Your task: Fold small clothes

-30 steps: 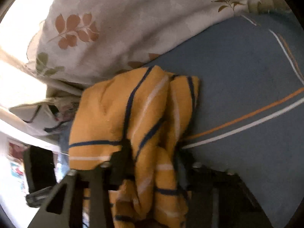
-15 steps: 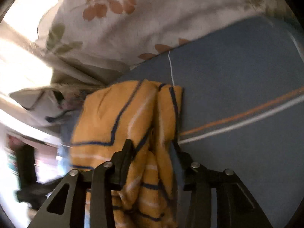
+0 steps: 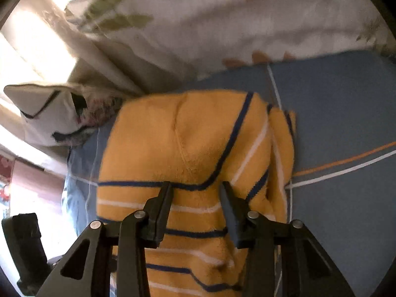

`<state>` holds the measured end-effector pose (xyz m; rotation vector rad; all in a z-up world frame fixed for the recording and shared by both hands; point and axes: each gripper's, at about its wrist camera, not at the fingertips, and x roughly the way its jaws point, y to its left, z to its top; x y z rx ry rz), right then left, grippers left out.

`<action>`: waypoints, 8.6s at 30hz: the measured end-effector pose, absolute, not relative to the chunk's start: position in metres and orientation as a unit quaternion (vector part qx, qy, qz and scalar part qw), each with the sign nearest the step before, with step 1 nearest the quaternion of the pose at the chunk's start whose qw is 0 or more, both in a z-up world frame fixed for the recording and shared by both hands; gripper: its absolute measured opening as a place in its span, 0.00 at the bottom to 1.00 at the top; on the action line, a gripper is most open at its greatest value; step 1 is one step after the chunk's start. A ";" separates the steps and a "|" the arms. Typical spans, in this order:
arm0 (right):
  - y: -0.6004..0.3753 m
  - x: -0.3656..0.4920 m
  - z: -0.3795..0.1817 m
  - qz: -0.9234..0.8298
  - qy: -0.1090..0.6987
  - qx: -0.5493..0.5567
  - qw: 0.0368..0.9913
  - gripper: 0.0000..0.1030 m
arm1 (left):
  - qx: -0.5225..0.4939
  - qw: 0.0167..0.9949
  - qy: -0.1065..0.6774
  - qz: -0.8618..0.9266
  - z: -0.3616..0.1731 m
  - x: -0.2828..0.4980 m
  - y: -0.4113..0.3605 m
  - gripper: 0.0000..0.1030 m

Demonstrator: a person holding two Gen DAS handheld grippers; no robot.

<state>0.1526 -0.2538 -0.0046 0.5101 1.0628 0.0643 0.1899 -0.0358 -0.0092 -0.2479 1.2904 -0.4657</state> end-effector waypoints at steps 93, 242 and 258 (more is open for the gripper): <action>-0.291 0.141 -0.011 -0.043 0.514 0.200 0.833 0.57 | -0.014 0.869 0.487 -0.092 0.012 0.126 -0.026 0.66; -0.185 -0.094 0.010 -0.036 0.506 -0.049 0.861 0.62 | -0.048 0.861 0.504 -0.050 0.004 -0.007 -0.031 0.97; -0.179 -0.097 0.012 -0.031 0.501 -0.049 0.863 0.62 | -0.045 0.864 0.499 -0.053 0.008 -0.012 -0.030 0.97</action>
